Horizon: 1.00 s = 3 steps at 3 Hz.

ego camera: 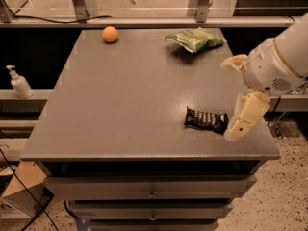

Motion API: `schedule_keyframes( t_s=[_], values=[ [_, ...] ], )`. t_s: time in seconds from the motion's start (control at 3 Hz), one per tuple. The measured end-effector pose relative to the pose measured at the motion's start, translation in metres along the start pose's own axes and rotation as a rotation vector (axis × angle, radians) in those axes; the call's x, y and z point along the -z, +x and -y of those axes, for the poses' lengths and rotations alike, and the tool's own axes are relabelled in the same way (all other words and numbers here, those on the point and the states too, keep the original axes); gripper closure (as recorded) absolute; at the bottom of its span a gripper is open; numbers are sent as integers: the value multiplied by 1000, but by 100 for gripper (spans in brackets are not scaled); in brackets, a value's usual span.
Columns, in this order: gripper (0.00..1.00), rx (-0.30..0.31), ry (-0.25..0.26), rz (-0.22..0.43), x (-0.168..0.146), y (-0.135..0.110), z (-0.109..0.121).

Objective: Move rxbar chocolate near orange

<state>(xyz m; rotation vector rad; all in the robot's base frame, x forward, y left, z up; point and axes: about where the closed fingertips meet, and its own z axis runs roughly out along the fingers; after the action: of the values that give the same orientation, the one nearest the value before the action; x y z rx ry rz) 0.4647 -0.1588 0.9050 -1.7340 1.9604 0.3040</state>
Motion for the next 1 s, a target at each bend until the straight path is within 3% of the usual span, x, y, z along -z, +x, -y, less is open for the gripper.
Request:
schedule_keyframes(
  t_s=[0.33, 1.0],
  values=[
    [0, -45, -10, 92, -27, 4, 5],
    [0, -117, -52, 181, -73, 15, 12]
  ],
)
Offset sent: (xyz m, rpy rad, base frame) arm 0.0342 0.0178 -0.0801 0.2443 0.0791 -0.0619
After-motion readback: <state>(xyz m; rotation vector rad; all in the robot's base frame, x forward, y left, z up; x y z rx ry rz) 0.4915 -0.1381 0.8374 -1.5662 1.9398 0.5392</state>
